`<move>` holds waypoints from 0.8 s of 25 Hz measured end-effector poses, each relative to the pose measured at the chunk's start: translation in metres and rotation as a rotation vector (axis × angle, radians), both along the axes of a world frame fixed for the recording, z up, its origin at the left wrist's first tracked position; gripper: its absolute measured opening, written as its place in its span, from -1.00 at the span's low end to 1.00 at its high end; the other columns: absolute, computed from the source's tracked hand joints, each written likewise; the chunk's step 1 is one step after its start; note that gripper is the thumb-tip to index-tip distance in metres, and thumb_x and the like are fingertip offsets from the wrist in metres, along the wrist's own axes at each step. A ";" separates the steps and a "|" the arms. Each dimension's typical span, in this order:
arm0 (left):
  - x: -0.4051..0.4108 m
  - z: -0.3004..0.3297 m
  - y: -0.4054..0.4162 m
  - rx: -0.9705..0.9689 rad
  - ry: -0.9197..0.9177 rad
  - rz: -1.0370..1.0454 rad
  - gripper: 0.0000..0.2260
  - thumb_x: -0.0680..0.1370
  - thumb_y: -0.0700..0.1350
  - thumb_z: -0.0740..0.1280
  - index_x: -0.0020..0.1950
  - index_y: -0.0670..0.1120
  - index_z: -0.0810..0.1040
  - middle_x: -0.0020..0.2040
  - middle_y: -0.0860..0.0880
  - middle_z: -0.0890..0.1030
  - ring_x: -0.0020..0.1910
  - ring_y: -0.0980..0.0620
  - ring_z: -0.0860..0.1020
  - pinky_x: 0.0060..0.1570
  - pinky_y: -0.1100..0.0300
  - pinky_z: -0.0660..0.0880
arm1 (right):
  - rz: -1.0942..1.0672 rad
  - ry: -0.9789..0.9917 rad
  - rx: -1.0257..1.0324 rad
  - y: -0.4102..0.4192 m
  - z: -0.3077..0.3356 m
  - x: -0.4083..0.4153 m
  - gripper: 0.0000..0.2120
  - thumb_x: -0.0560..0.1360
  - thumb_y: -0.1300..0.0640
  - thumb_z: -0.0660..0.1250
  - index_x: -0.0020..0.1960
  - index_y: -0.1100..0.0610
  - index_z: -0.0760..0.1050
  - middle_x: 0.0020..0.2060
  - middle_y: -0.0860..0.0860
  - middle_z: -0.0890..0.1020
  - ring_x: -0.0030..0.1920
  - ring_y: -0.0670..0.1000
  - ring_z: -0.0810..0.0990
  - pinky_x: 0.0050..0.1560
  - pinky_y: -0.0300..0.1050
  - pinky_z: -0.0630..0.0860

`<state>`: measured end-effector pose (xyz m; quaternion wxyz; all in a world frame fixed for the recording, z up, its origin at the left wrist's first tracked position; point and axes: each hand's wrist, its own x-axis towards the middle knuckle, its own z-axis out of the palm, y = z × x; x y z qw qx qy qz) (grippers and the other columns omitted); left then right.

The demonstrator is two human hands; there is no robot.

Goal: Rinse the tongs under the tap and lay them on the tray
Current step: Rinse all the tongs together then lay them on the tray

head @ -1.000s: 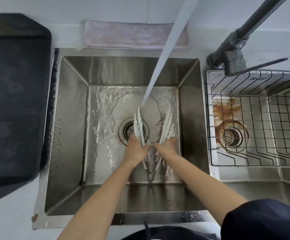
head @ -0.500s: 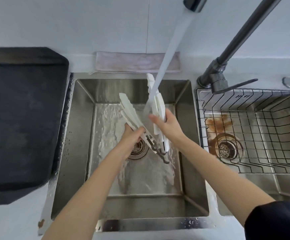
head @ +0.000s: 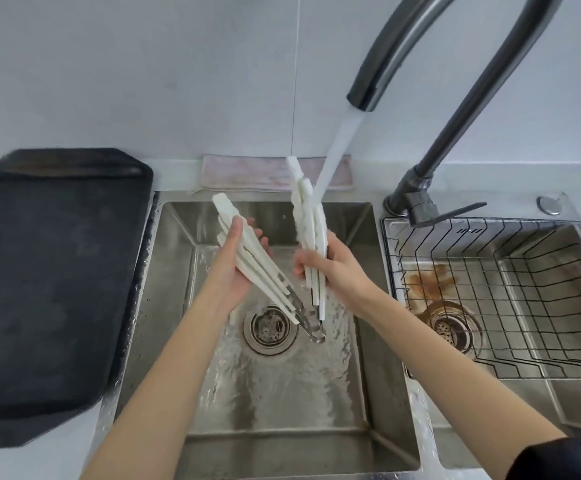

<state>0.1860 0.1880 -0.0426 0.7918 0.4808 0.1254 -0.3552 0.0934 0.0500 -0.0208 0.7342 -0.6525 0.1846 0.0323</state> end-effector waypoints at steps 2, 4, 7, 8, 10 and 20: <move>-0.001 0.005 0.002 0.034 -0.039 0.008 -0.76 0.55 0.11 0.14 -0.09 0.00 0.50 -0.24 0.06 0.45 -0.33 0.16 0.49 -0.16 0.22 0.45 | 0.012 0.019 -0.027 0.000 -0.003 -0.001 -0.86 0.46 0.20 0.35 -0.06 0.03 0.42 -0.35 -0.03 0.59 -0.34 -0.11 0.58 -0.20 -0.23 0.50; -0.003 0.005 0.005 0.018 -0.028 0.008 -0.76 0.55 0.11 0.14 -0.10 0.01 0.51 -0.28 0.08 0.46 -0.38 0.17 0.47 -0.18 0.23 0.43 | 0.032 0.028 -0.072 -0.001 -0.003 0.000 -0.83 0.44 0.11 0.37 -0.01 0.03 0.43 -0.34 -0.06 0.63 -0.26 -0.12 0.61 -0.09 -0.19 0.51; -0.007 0.003 0.012 -0.003 -0.032 -0.025 -0.78 0.47 0.13 0.20 -0.09 0.02 0.50 -0.28 0.10 0.48 -0.33 0.16 0.47 -0.16 0.23 0.46 | -0.003 0.004 -0.056 -0.001 0.005 0.008 -0.80 0.45 0.09 0.38 0.02 -0.03 0.42 -0.26 -0.08 0.66 -0.17 -0.11 0.64 0.07 -0.07 0.55; -0.008 0.003 0.014 -0.008 -0.037 -0.034 -0.78 0.44 0.13 0.22 -0.09 0.03 0.50 -0.25 0.09 0.48 -0.30 0.16 0.48 -0.15 0.22 0.47 | -0.021 -0.018 -0.043 -0.001 0.011 0.013 -0.80 0.46 0.10 0.38 0.03 -0.05 0.42 -0.21 -0.08 0.66 -0.15 -0.11 0.65 0.11 -0.06 0.56; -0.010 0.003 0.015 -0.018 -0.029 -0.032 -0.81 0.48 0.11 0.18 -0.06 0.05 0.50 -0.15 0.09 0.49 -0.17 0.14 0.49 -0.08 0.19 0.45 | -0.027 -0.070 -0.076 0.000 0.020 0.019 -0.82 0.47 0.13 0.37 0.00 -0.06 0.42 -0.14 -0.07 0.63 -0.16 -0.14 0.67 0.10 -0.08 0.57; -0.004 0.024 0.003 0.037 -0.226 -0.251 -0.72 0.53 -0.25 0.23 0.09 0.12 0.48 -0.07 0.02 0.60 -0.02 0.06 0.60 0.13 0.14 0.50 | -0.149 0.006 -0.070 -0.020 0.007 0.006 -0.81 0.50 0.18 0.32 0.01 -0.07 0.41 -0.16 0.00 0.57 -0.16 -0.01 0.62 0.17 0.10 0.51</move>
